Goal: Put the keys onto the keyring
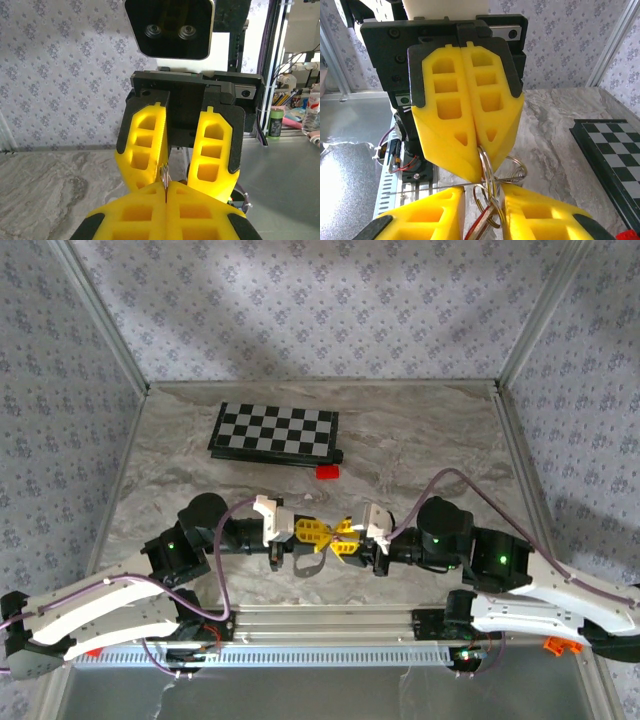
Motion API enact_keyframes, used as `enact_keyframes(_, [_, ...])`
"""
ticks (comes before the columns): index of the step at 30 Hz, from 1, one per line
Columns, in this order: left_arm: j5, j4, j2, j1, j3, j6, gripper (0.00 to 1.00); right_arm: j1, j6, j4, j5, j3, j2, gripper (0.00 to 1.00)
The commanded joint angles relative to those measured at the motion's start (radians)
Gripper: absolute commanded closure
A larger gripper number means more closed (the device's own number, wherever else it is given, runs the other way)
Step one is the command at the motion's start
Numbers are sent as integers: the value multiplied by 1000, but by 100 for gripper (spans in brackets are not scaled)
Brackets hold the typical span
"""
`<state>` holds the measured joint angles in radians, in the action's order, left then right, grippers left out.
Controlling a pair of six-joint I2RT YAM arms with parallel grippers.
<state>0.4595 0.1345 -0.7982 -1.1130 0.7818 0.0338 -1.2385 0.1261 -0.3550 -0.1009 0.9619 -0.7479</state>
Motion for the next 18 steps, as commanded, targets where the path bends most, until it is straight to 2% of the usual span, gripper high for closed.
enact_keyframes(1, [41, 62, 19, -4, 2, -16, 100, 4, -6, 67, 5, -11, 22, 74])
enact_keyframes(14, [58, 90, 20, -4, 5, -28, 100, 5, -5, 44, 0, -19, 29, 80])
enact_keyframes(18, [61, 103, 24, -4, 4, -32, 100, 6, -6, 17, 1, -10, 19, 87])
